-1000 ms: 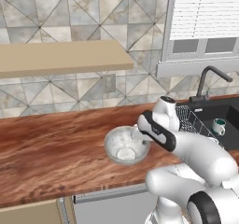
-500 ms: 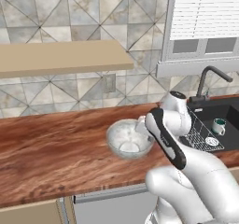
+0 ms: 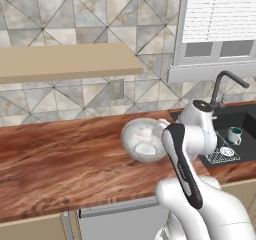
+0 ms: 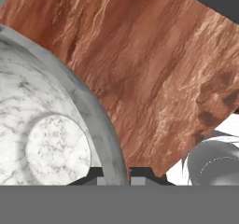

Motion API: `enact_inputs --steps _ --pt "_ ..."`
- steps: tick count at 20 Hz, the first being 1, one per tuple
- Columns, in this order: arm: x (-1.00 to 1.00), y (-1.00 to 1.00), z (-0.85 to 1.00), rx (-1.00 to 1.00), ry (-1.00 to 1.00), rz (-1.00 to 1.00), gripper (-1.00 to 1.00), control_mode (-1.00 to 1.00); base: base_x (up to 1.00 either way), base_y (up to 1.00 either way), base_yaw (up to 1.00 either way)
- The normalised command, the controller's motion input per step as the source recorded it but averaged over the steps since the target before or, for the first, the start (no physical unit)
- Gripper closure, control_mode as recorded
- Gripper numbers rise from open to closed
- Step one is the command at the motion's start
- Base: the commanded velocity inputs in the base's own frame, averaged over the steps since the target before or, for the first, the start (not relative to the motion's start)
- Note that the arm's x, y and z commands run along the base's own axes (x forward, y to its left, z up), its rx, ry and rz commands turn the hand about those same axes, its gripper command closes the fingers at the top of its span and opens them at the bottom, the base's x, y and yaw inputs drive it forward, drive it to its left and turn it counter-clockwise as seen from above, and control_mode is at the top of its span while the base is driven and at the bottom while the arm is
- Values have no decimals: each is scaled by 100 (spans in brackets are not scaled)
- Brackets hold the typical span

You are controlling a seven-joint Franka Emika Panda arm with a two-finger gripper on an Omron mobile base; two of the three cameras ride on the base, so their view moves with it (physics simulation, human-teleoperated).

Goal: Pick the mug and place it in the sink. Pick the bowl and place it in the open cabinet and then close the cabinet.

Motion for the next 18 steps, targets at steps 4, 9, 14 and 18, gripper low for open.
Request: enact_inputs --steps 4,9,14,18 --pt "-1 0 70 0 0 -31 100 -100 0 0 0" --pt "-1 0 62 0 2 -15 100 -100 0 0 0" --pt "-20 0 51 5 9 -5 100 -100 0 0 0" --pt "-35 0 51 5 8 -7 100 -100 0 0 0"
